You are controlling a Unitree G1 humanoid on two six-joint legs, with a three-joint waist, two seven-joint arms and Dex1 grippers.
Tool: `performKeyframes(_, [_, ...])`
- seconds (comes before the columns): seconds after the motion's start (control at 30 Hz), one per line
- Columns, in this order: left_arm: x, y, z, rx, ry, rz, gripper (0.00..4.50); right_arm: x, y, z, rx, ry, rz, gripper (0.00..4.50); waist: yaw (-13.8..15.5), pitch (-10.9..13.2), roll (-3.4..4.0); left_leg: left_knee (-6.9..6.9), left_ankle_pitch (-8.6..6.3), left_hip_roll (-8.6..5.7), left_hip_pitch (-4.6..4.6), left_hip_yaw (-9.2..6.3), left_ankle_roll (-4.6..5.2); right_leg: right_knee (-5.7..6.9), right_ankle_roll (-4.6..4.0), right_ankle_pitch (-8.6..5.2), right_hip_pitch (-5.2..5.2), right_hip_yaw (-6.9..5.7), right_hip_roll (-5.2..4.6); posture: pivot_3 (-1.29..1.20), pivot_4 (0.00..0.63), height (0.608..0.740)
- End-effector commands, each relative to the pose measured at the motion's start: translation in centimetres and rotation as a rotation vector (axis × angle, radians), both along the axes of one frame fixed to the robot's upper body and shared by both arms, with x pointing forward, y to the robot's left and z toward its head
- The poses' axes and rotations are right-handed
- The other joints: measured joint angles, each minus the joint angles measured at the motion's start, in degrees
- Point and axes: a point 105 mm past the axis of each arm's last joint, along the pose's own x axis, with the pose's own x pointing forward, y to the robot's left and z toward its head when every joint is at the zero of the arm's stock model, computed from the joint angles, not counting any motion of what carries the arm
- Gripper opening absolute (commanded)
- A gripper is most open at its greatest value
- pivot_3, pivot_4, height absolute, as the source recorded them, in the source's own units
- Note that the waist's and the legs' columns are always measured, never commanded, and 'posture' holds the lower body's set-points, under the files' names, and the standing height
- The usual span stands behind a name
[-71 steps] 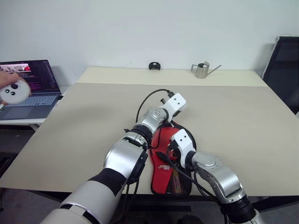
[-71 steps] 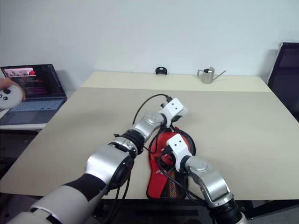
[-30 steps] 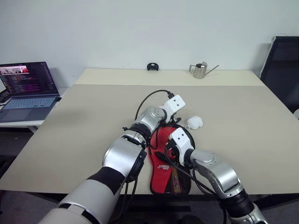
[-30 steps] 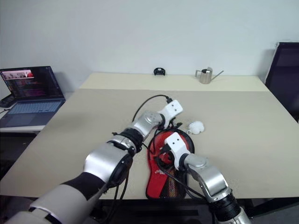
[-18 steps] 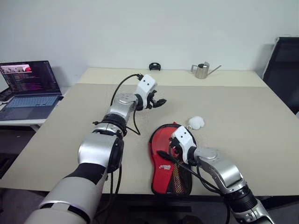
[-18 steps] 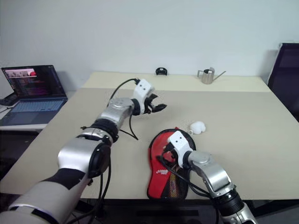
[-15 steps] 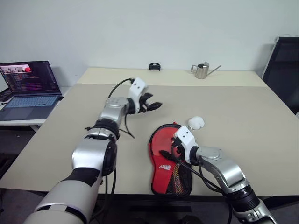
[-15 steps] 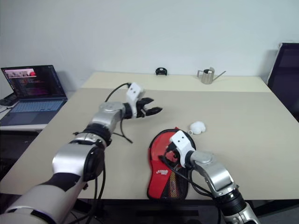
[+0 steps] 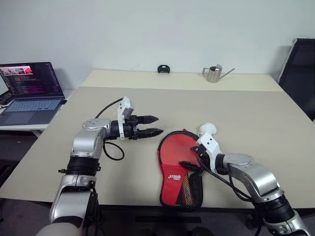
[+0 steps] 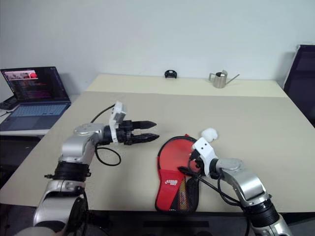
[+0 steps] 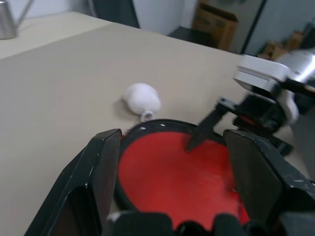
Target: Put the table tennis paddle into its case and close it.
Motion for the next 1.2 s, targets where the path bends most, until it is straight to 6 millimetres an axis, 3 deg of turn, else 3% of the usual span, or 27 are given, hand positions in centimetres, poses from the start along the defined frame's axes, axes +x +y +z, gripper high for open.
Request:
performKeyframes(0.03, [-1.1, -1.2, 0.3, 0.061, -0.069, -0.076, 3.58, 0.0, -1.4, 2.1, 0.027, -0.015, -0.021, 4.50, 0.06, 0.02, 0.02, 0.00, 0.00, -0.01, 0.00, 0.00, 0.00, -0.01, 0.00, 0.00, 0.00, 0.00, 0.00, 0.00, 0.150, 0.740])
performKeyframes(0.1, [-1.3, -1.8, -0.5, 0.098, -0.082, -0.103, 3.58, 0.2, -2.4, 3.0, 0.035, -0.021, -0.046, 4.50, 0.06, 0.06, 0.08, 0.00, -0.01, -0.03, -0.02, 0.01, 0.01, -0.02, 0.00, 0.00, 0.00, 0.01, -0.02, 0.00, 0.150, 0.740])
performKeyframes(0.17, [-1.0, -2.7, -1.4, 0.119, -0.087, -0.129, 3.58, 0.3, -4.5, 5.3, 0.081, -0.033, -0.091, 4.50, 0.16, 0.13, 0.14, -0.01, -0.01, -0.03, -0.04, 0.01, 0.01, -0.03, 0.00, 0.00, -0.03, 0.01, -0.02, 0.00, 0.150, 0.740])
performKeyframes(0.33, [1.0, -4.5, -2.9, 0.135, -0.089, -0.073, 3.58, 0.0, -8.1, 9.0, 0.108, -0.072, -0.150, 4.50, 0.62, 0.17, 0.21, 0.04, 0.00, -0.03, -0.44, -0.01, 0.02, -0.01, -0.01, 0.01, -0.33, -0.04, -0.02, 0.00, 0.150, 0.740])
performKeyframes(0.53, [2.6, -6.2, -4.7, 0.163, -0.065, -0.034, 3.58, 2.1, -10.6, 10.4, 0.080, -0.141, -0.276, 4.50, 0.38, 0.18, 0.20, 0.04, 0.00, -0.03, -0.63, 0.07, 0.04, -0.02, 0.00, 0.01, -0.49, -0.03, -0.01, 0.00, 0.150, 0.740])
performKeyframes(0.73, [0.9, -7.8, -6.0, 0.176, -0.035, -0.161, 3.58, 4.4, -10.7, 10.3, 0.060, -0.178, -0.325, 4.50, 0.18, 0.19, 0.20, 0.04, 0.00, -0.02, -0.69, 0.11, 0.04, -0.03, 0.00, 0.01, -0.54, -0.02, -0.02, 0.00, 0.150, 0.740])
performKeyframes(0.97, [0.2, -7.1, -8.5, 0.246, -0.018, -0.167, 3.58, 7.8, -9.6, 9.8, 0.144, -0.168, -0.382, 4.50, -0.30, 0.19, 0.21, 0.06, 0.01, -0.01, -0.66, 0.14, 0.03, 0.00, -0.01, 0.01, -0.54, 0.01, -0.02, 0.00, 0.150, 0.740])
performKeyframes(1.2, [0.0, -6.9, -8.8, 0.246, -0.017, -0.157, 3.58, 10.5, -7.7, 8.1, 0.201, -0.115, -0.390, 4.50, -0.22, 0.17, 0.23, 0.08, 0.02, -0.02, -0.66, 0.15, 0.02, 0.01, -0.01, 0.01, -0.53, 0.00, -0.02, 0.00, 0.150, 0.740])
